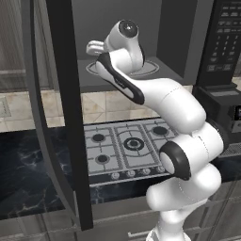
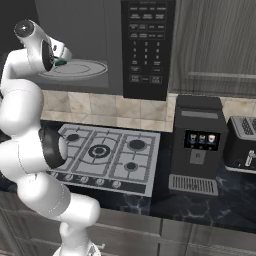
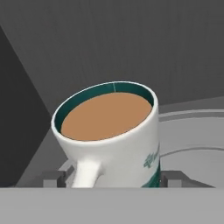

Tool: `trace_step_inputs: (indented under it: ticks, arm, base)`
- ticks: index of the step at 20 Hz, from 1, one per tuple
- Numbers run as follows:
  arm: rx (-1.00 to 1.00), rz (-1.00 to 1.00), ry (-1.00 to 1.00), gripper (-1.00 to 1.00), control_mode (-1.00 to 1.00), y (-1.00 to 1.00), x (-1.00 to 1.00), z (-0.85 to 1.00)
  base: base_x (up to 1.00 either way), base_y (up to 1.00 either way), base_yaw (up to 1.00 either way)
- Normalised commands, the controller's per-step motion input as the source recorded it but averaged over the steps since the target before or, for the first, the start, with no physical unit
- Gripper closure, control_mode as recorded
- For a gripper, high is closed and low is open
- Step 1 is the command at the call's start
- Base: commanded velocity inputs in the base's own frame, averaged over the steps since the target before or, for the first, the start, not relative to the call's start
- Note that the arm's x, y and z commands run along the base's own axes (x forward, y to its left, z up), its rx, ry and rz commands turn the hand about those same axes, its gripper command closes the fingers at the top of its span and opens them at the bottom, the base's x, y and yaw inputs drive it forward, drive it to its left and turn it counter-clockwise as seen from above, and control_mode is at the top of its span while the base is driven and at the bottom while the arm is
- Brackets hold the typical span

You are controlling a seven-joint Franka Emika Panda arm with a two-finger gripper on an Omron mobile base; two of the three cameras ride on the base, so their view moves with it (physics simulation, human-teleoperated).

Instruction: Pick the cup of tea, navigate to the dining table, and place it on the saucer.

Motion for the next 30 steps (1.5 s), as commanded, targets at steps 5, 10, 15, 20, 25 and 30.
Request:
trace_step_inputs:
  ticks: [5,10,15,20,25,30]
  arm:
    - [0.0,0.0,-0.01,1.0,-1.0,-0.04,0.01,-0.09]
    - [0.0,0.0,0.0,1.0,-1.0,-0.32,-0.01,-0.02]
    - [0.01,0.0,0.0,1.0,-1.0,-0.39,-0.31,0.0]
    - [0.08,0.0,-0.01,1.0,-1.0,-0.37,-0.95,0.01]
    - [0.08,0.0,-0.07,1.0,-1.0,-0.29,-1.0,0.03]
    - [0.09,0.0,-0.15,1.0,-1.0,-0.01,-1.0,0.22]
  base:
    - [0.0,0.0,0.0]
    - [0.0,0.0,0.0]
    - [0.0,0.0,0.0]
    - [0.0,0.0,0.0]
    - [0.0,0.0,0.0]
    - [0.0,0.0,0.0]
